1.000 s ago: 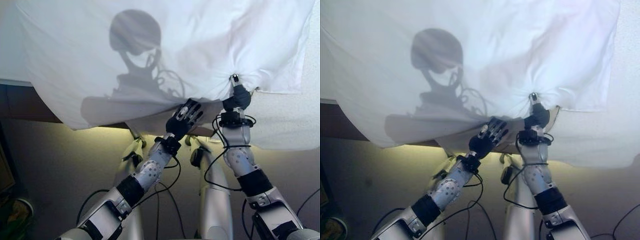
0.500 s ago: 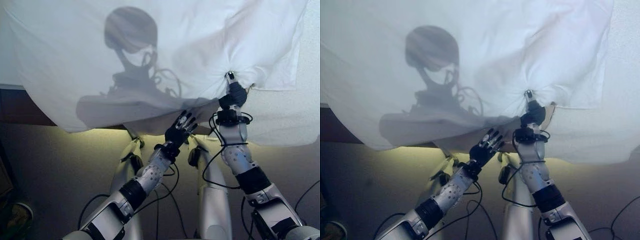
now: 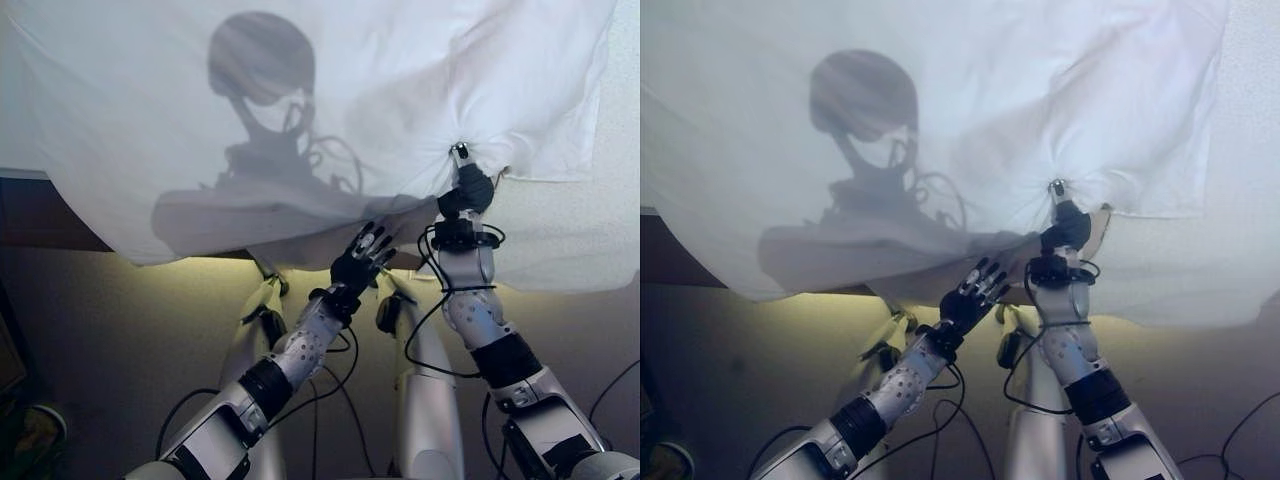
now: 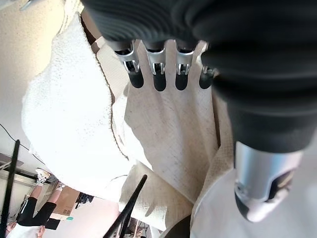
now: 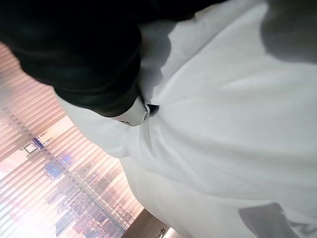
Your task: Make the bed
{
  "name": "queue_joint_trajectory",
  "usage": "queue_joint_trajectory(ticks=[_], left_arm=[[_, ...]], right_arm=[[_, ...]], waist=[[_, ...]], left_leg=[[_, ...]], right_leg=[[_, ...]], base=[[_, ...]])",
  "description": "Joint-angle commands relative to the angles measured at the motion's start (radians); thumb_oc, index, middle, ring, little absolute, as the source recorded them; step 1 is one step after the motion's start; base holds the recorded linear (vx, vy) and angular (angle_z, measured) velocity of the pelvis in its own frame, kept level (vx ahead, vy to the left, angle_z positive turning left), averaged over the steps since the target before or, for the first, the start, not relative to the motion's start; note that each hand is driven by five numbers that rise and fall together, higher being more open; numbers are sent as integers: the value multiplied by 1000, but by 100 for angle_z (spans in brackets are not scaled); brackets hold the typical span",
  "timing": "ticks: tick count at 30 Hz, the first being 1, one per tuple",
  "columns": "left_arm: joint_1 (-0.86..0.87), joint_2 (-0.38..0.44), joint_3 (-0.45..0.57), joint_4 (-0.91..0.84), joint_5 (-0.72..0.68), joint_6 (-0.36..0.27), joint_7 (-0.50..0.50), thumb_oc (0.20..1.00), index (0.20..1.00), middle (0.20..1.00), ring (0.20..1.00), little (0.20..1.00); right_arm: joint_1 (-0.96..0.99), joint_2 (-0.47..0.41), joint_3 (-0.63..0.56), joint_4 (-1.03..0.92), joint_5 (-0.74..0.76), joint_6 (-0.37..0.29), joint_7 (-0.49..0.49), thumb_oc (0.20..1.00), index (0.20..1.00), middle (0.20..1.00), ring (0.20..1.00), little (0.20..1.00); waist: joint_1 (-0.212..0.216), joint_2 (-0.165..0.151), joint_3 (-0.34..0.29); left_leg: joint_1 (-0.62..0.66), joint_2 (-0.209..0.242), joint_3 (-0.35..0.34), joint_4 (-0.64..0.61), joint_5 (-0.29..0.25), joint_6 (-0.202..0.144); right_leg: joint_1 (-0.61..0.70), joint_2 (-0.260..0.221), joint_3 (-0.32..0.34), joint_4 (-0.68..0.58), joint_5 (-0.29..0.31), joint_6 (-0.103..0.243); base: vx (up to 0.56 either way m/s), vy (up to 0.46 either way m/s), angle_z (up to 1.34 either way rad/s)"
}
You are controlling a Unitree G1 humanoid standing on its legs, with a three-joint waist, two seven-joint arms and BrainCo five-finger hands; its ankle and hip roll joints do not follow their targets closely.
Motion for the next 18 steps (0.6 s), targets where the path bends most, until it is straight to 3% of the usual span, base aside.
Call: queue_joint_trajectory(ticks=[1,9,18], left_arm=[[-5,-39,-23,-78,10,-24,-32,1000,1000,1000,1000,1000],[-42,-17,64,-214,-33,-104,2,1000,1000,1000,1000,1000],[-77,-21,154,-220,-48,-165,53,1000,1000,1000,1000,1000]], right_arm=[[-49,-22,13,-99,-45,-58,33,200,200,200,200,200],[5,7,0,-120,-51,-47,46,200,200,200,200,200],[2,16,-12,-113,-50,-40,42,200,200,200,200,200]], waist=[[28,-44,-27],[35,-33,-27],[34,-30,-27]], left_leg=[[66,-21,38,53,-139,-33],[56,-24,40,60,-142,-28],[50,-22,43,70,-147,-28]], right_leg=[[-29,-23,-42,1,58,111],[-40,-30,-43,14,56,111],[-48,-32,-40,15,59,110]], base=[[0,0,0],[0,0,0],[0,0,0]])
